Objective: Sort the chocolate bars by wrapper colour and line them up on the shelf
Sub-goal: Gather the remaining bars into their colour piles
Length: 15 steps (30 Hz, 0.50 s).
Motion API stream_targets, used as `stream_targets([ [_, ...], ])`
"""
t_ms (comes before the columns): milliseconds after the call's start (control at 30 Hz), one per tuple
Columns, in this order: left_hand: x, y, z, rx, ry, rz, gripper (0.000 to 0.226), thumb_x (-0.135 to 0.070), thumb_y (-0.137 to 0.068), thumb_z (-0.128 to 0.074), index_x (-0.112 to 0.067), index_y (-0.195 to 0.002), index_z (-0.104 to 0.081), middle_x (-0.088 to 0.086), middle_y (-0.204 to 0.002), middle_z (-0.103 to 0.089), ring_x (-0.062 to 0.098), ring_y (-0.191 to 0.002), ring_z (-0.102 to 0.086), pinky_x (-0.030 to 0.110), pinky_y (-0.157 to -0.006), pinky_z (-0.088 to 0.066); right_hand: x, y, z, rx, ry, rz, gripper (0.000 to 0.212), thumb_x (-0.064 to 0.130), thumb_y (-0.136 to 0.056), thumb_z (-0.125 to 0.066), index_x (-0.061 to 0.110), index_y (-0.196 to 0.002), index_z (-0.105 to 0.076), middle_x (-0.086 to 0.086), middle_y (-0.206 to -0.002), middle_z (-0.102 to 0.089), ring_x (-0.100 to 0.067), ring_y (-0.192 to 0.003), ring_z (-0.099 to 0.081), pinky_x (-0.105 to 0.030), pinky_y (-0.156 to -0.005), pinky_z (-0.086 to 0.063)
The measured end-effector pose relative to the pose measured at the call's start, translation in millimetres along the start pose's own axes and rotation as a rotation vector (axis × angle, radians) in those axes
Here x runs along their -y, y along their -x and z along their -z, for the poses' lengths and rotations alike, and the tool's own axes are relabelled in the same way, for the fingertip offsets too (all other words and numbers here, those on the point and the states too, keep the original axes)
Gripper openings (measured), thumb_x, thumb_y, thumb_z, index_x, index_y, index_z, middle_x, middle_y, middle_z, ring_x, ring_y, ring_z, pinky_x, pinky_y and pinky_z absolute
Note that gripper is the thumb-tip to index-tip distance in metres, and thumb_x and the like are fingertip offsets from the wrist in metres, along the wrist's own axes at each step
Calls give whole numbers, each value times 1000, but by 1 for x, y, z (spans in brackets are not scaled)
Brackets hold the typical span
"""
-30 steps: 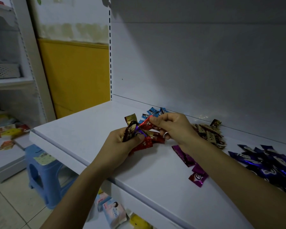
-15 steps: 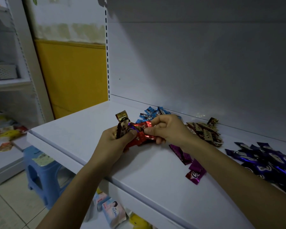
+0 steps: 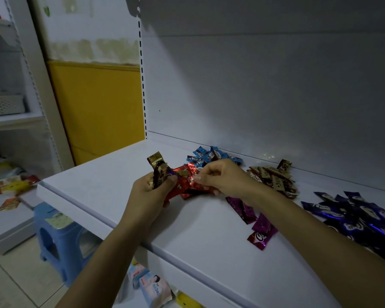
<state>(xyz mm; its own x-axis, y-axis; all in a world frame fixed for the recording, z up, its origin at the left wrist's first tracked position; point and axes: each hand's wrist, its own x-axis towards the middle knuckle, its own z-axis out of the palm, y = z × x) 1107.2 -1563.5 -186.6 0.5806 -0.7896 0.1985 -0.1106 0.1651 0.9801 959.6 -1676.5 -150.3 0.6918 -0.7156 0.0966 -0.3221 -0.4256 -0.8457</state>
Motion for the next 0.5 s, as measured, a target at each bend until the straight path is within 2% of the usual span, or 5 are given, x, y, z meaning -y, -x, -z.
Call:
stream_targets([
  [167,0,-2,0,-90,111,63,8,-23,-92,-61,-23,-86,-65,-8,-71,-68,9,-64,-55,18,-53,-45,-4,2,10,-79,-59,-82,14,29,-86,-68,19,-75,-67,11,-57,-61,3,-42,-50,-10,-42,-40],
  [267,0,0,1,-21,46,35,8,-22,-91,-62,-18,-86,-67,-8,-63,-67,10,-59,-53,17,-50,-45,-6,1,10,-115,80,-62,17,30,-79,-76,19,-71,-66,16,-51,-58,8,-45,-51,-7,-44,-37],
  [367,0,1,2,60,5,10,10,-23,-90,-63,-13,-88,-67,-7,-61,-66,4,-53,-52,16,-48,-45,-9,-1,2,-213,201,-12,19,29,-78,-77,17,-79,-62,9,-61,-57,-1,-57,-52,-17,-57,-42],
  [433,0,1,3,100,-28,-2,11,-23,-90,-63,-13,-89,-66,-8,-60,-66,1,-50,-52,14,-47,-43,-5,-1,-2,-256,83,42,21,35,-86,-67,15,-84,-63,5,-61,-57,-5,-54,-54,-19,-57,-42],
  [500,0,1,4,129,-39,-7,9,-22,-90,-63,-14,-90,-67,-7,-64,-67,1,-53,-54,15,-49,-45,1,1,-5,-201,-107,36,32,44,-90,-57,13,-88,-66,8,-58,-59,-2,-44,-50,-14,-47,-40],
])
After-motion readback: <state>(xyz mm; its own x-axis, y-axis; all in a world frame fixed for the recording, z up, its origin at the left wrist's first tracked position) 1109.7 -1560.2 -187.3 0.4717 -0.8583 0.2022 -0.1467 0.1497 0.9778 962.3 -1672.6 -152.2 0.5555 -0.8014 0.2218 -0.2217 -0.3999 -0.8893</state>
